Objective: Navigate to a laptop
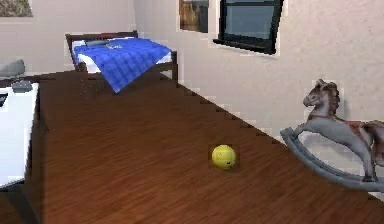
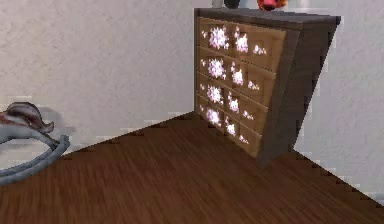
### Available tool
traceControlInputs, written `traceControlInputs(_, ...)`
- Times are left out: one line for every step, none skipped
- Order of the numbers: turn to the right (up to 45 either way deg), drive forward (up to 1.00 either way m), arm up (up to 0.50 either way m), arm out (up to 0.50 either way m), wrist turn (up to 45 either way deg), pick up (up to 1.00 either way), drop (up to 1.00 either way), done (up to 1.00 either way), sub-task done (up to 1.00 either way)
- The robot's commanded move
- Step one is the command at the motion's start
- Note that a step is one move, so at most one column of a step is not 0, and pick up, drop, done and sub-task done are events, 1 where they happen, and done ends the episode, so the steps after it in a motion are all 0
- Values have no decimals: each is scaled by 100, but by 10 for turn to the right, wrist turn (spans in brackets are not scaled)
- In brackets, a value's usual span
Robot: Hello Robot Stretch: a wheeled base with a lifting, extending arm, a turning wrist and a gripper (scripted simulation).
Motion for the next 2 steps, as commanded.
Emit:
traceControlInputs(-30,0,0,0,0,0,0,0,0)
traceControlInputs(0,100,0,0,0,0,0,0,0)
